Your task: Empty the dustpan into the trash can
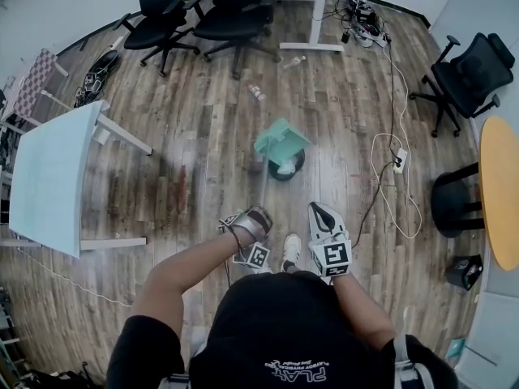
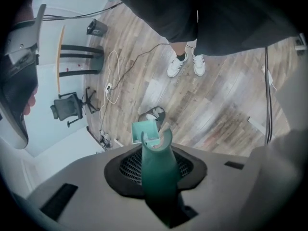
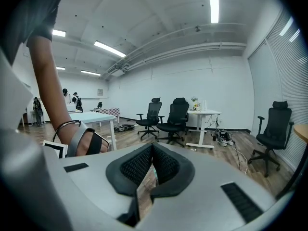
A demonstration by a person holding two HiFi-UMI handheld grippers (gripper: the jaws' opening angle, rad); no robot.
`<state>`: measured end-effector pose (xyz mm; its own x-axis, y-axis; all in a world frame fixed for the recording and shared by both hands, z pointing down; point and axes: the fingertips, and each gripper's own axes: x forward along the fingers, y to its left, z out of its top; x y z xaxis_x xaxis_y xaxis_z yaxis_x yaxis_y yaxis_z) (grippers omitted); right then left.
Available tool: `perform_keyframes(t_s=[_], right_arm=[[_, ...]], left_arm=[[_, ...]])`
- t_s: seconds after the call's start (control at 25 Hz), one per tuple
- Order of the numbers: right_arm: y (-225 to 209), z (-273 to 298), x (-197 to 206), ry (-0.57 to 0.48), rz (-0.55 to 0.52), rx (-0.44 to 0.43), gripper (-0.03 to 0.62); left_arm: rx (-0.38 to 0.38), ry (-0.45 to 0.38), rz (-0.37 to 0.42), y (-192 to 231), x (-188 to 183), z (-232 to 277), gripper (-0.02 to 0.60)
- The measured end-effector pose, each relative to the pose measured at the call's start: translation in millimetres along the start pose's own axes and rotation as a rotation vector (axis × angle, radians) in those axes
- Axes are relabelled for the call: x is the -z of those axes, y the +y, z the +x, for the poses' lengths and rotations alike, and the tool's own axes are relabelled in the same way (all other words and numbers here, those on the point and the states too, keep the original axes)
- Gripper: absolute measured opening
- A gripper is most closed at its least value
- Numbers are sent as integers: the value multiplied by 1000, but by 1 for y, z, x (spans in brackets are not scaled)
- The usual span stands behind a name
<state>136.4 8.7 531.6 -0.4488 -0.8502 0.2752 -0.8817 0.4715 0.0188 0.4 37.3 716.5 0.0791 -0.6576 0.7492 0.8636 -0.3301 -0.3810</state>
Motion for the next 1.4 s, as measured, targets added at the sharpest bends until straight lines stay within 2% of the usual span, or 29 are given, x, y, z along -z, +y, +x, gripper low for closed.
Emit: perform_keyframes(t_s=[0.16, 0.24, 0.4, 0.8, 1.0, 1.24, 1.4], right_arm=[[7, 0, 0, -2, 2, -5, 23], [9, -1, -3, -6, 1, -5, 23], [7, -4, -3, -6, 2, 3, 23], [-2, 1, -3, -10, 9, 9, 23], [1, 4, -10, -20, -1, -7, 23], [-1, 2, -15, -30, -11, -7, 23], [-4, -3, -12, -27, -12, -2, 23]], left_arm=[[26, 9, 67, -6, 3, 9, 129], [44, 2, 66, -13, -1, 13, 141], [40, -25, 10, -23, -21, 22, 150], [41, -92, -149, -5, -23, 0, 136], [-23, -105, -349, 25, 2, -13, 98], [-39, -178, -734, 50, 31, -19, 98], [-42, -162, -957, 49, 49, -16, 98]])
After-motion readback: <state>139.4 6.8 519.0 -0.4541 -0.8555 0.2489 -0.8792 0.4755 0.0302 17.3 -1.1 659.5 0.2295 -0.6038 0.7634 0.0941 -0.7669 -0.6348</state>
